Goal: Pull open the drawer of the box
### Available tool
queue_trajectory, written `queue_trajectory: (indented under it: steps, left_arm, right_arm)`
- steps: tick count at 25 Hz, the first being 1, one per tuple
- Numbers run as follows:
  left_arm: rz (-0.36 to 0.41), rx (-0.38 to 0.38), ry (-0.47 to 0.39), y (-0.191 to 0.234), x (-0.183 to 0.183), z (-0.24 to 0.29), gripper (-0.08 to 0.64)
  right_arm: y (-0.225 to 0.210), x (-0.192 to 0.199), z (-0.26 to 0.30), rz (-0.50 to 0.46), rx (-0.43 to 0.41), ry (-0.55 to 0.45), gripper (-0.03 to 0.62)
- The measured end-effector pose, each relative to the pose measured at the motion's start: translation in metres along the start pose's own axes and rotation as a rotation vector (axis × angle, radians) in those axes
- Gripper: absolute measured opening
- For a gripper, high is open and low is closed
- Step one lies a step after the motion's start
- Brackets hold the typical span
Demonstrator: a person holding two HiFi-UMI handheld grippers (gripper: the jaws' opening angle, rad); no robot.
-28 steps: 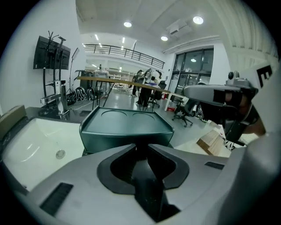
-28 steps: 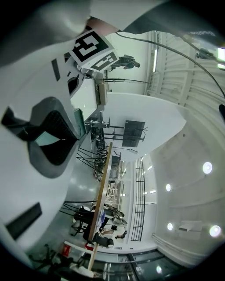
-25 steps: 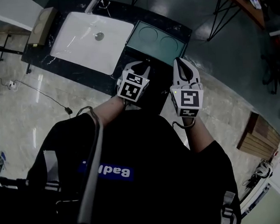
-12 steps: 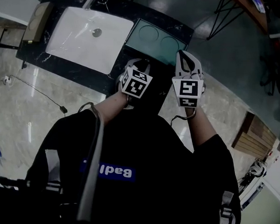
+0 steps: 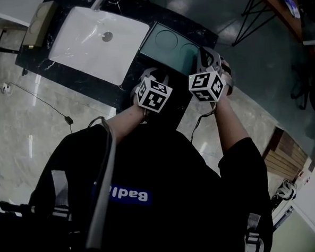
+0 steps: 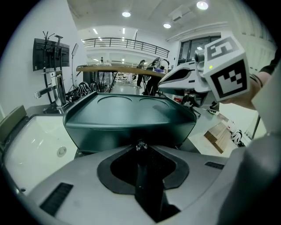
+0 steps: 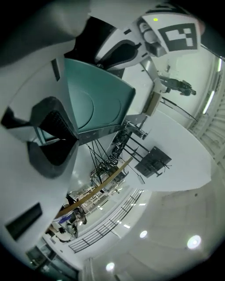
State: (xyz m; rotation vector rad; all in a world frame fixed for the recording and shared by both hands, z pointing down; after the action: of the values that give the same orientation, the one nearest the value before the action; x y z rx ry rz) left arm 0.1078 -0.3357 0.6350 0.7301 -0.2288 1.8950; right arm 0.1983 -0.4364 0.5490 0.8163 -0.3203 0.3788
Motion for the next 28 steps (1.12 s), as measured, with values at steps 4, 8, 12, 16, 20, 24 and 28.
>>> queue_trajectory:
  steps: [4,8,12,16,20,24,28]
  left_arm:
    - [-0.007,-0.007,-0.004,0.001,-0.002,0.004,0.057]
    - [-0.011,-0.011,-0.008,0.002,-0.003,0.005,0.057]
    - [-0.001,-0.015,-0.011,0.002,-0.003,0.005,0.057]
    - [0.016,-0.025,-0.010,0.002,-0.003,0.006,0.057]
    - [0.029,-0.030,-0.014,0.002,-0.001,0.006,0.057]
    - [0.030,-0.020,-0.024,0.002,-0.001,0.006,0.057]
    - [0.029,0.000,-0.026,0.002,-0.002,0.006,0.057]
  right_arm:
    - [0.003,0.006,0.015,-0.101,0.016,0.030,0.000]
    - [0.007,0.010,0.023,-0.176,0.014,0.072,0.000]
    - [0.012,0.013,0.029,-0.258,0.005,0.120,0.000]
    - [0.013,0.013,0.031,-0.314,0.017,0.152,-0.001]
    - [0.016,0.013,0.030,-0.353,0.058,0.152,-0.001]
    - [0.016,0.013,0.029,-0.363,0.072,0.143,-0.002]
    - [0.015,0.013,0.030,-0.362,0.075,0.139,-0.002]
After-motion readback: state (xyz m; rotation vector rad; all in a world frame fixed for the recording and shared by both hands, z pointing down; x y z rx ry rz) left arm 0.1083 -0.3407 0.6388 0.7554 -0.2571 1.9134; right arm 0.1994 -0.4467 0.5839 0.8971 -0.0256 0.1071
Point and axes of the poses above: the fingertips, and each gripper's own axes: z forward along the fingers, y to its left, x out of its underside, the point moved 2 cm from there along -z, backward along the fingers, and after that the axes turned 10 degrees about y, right-handed, at the moved point
